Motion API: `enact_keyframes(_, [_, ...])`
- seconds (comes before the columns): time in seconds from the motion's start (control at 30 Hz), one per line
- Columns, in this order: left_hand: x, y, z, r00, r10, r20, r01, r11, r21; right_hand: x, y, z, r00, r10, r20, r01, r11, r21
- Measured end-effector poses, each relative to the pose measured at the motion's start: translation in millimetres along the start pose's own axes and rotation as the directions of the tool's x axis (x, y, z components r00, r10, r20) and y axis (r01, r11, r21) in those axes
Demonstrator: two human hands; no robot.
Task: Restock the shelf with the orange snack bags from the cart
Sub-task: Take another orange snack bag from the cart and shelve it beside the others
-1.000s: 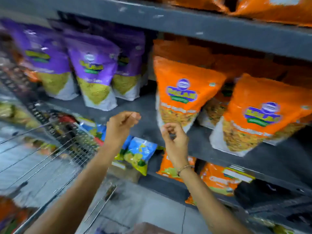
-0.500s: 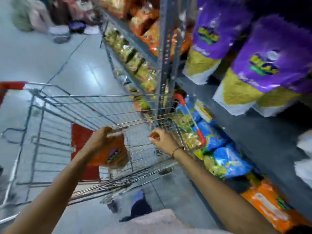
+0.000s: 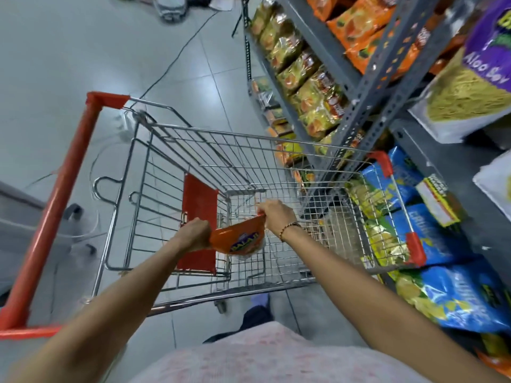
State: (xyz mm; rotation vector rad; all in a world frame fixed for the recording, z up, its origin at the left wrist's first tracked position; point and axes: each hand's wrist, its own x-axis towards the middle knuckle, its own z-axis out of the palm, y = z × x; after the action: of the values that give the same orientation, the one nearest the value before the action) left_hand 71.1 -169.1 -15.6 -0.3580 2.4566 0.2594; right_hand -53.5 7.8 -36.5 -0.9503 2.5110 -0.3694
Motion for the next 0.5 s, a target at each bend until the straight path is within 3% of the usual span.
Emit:
enact_keyframes(0.17, [11.5,1.6,-14.3,0.975,0.089,-0.205,-0.107,0.991,-0.075,-13.4,24.9,-8.9,0.990,0.060,-0.124,-0.043,0.990,0.135])
enact_keyframes(0.23, [12.9,9.9,-30.7,0.943,0.142,-0.302,-0.212,0.954,-0.212,-28.4,38.4,-22.4,0.970,0.112,-0.218,-0.059,0.970,0.235])
enact_keyframes(0.3, [10.1,22.4,-51.5,0.920,0.168,-0.353,-0.334,0.807,-0.487,-48.0,54.3,-37.2,0.921,0.207,-0.331,-0.087,0.936,0.342])
enact_keyframes(0.37, [8.9,49.6,-69.0,0.904,0.169,-0.394,-0.415,0.577,-0.704,-77.7,68.2,-59.1,0.848,0.332,-0.413,-0.139,0.892,0.431])
enact_keyframes(0.43, [6.4,72.9,-81.6,0.876,0.128,-0.465,-0.476,0.381,-0.793,-96.1,68.4,-75.5,0.801,0.390,-0.455,-0.112,0.844,0.525])
enact_keyframes(0.5, [1.6,111.7,-94.0,0.818,0.128,-0.561,-0.572,0.280,-0.771,-126.0,69.9,-94.5,0.736,0.440,-0.515,-0.063,0.801,0.595])
